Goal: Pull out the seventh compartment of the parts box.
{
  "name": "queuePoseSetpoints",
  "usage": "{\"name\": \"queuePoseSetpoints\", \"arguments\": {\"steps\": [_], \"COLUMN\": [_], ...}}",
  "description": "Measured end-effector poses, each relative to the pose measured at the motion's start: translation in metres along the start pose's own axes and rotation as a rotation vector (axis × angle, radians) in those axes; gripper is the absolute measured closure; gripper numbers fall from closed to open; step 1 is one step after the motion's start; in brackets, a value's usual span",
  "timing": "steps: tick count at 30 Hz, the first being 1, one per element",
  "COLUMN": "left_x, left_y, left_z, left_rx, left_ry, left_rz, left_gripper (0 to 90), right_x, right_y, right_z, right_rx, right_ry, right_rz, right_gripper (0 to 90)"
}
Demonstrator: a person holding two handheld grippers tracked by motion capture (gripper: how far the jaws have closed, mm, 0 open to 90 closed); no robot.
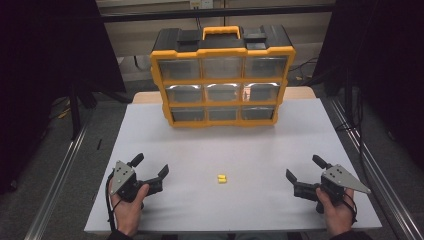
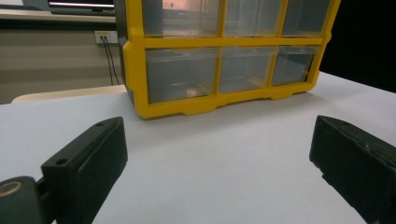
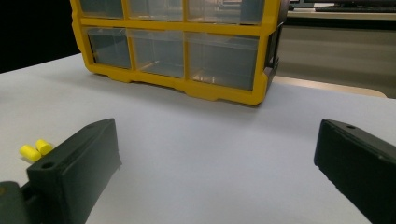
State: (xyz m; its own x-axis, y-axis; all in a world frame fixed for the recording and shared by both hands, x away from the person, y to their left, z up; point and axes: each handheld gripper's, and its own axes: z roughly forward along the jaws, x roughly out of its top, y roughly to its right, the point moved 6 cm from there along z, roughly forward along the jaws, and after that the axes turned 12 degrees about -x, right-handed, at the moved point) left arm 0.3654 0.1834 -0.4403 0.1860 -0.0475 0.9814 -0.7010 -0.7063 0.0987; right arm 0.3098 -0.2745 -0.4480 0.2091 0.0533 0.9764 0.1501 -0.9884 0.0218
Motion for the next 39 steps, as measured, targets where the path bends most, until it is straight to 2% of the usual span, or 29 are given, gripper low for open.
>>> {"name": "queuePoseSetpoints", "arguments": {"steps": [2,7,10,14,17,19,20,23,31,34,37,39], "left_x": [0.002,0.005,0.007,0.008,0.006,0.005,0.006,0.008,0.016,0.020,0.023,0.024], "left_y": [0.000,0.004,0.004,0.003,0.001,0.000,-0.001,-0.002,0.001,-0.001,-0.004,-0.005], "left_z": [0.004,0.012,0.016,0.021,0.026,0.031,0.032,0.037,0.050,0.054,0.059,0.063], "left_rx": [-0.002,-0.025,-0.026,-0.030,-0.024,-0.025,-0.024,-0.027,-0.031,-0.028,-0.018,-0.023], "left_ry": [0.009,0.001,-0.008,-0.006,-0.033,-0.030,-0.036,-0.025,-0.030,-0.027,-0.056,-0.061], "left_rz": [-0.019,-0.013,0.012,0.012,0.045,0.043,0.057,0.048,0.072,0.083,0.138,0.143], "left_gripper": [4.3,4.3,4.2,4.0,3.9,3.9,3.9,4.0,4.0,3.9,3.4,3.5], "right_x": [0.000,0.000,0.000,0.000,0.000,0.000,0.000,0.000,0.001,0.001,0.001,0.001], "right_y": [0.000,-0.001,-0.001,-0.001,-0.003,-0.004,-0.004,-0.003,-0.003,-0.002,-0.002,-0.002], "right_z": [0.000,0.001,0.001,0.001,0.001,0.001,0.001,0.001,0.002,0.001,0.002,0.002], "right_rx": [0.002,0.010,0.013,0.015,0.026,0.030,0.032,0.031,0.026,0.020,0.018,0.019], "right_ry": [-0.003,0.003,0.002,0.003,0.006,0.007,0.005,0.008,0.011,0.009,0.009,0.009], "right_rz": [-0.001,0.000,-0.005,-0.005,-0.011,-0.012,-0.009,-0.006,-0.012,-0.009,-0.011,-0.011], "right_gripper": [0.0,0.0,0.0,0.0,0.2,0.2,0.2,0.2,0.4,0.4,0.4,0.4]}}
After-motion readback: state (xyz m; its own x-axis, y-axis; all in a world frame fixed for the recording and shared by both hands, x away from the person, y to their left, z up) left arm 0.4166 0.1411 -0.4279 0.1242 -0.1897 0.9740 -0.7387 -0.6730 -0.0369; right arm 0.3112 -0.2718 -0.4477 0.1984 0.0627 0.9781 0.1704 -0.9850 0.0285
